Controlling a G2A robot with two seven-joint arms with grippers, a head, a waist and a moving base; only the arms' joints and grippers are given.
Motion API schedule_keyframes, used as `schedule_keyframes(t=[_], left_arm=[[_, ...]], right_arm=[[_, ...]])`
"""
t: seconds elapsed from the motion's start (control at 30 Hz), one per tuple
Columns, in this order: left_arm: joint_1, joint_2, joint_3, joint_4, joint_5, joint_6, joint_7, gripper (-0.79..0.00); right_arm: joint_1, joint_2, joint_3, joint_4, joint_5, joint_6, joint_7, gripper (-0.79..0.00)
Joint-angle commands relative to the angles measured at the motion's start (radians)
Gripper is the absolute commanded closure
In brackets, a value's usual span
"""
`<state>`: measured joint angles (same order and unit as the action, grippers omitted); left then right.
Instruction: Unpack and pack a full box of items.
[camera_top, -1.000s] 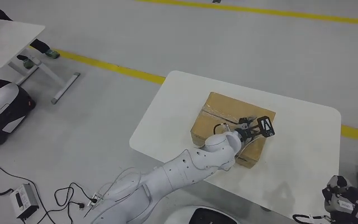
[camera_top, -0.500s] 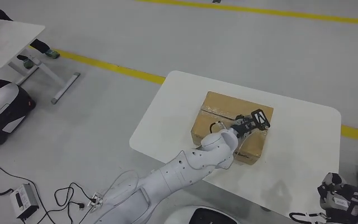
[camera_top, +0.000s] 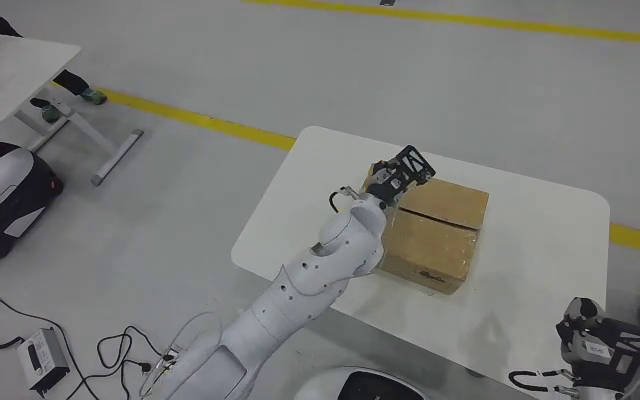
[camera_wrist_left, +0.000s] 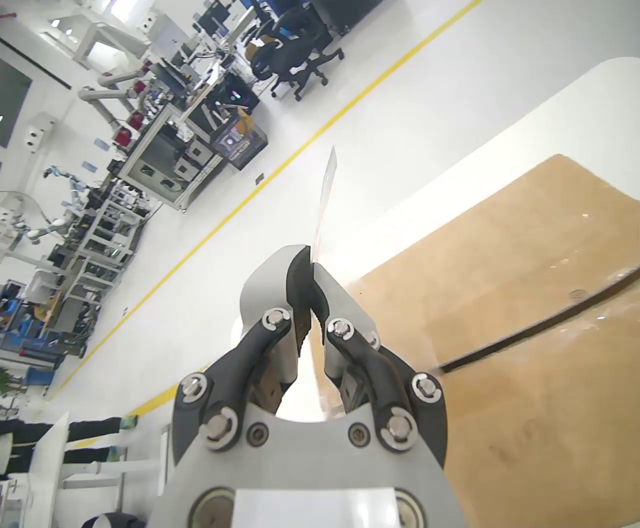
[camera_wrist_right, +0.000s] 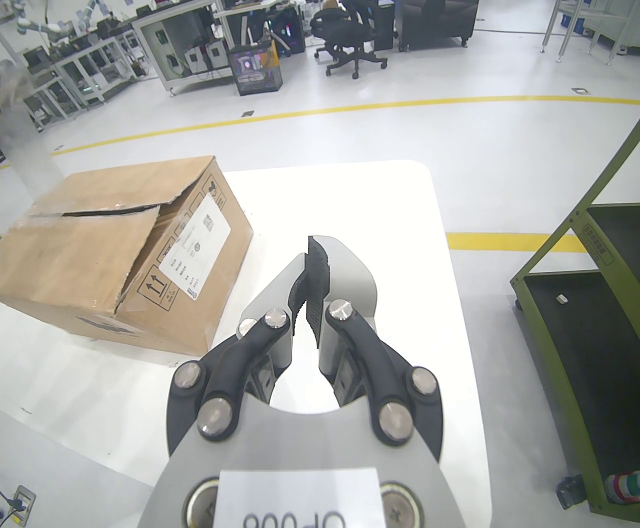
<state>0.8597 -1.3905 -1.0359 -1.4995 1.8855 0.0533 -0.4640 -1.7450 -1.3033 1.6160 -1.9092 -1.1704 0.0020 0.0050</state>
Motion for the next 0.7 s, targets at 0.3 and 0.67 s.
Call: schedule_keyframes(t=[0.3,0.67], left_arm=[[0.111,0.033,-0.194,-0.149,0.153,0.008,-0.070,0.000],[0.152,0.041,-0.287,-0.163,0.270,0.059,-0.085,0.000]], right_arm=[[0.029,0.000,-0.019,0.014,-0.010,-0.017,0.008,0.000],[0.046,0.000,-0.031,0.020,-0.016,-0.030,0.014,0.000]])
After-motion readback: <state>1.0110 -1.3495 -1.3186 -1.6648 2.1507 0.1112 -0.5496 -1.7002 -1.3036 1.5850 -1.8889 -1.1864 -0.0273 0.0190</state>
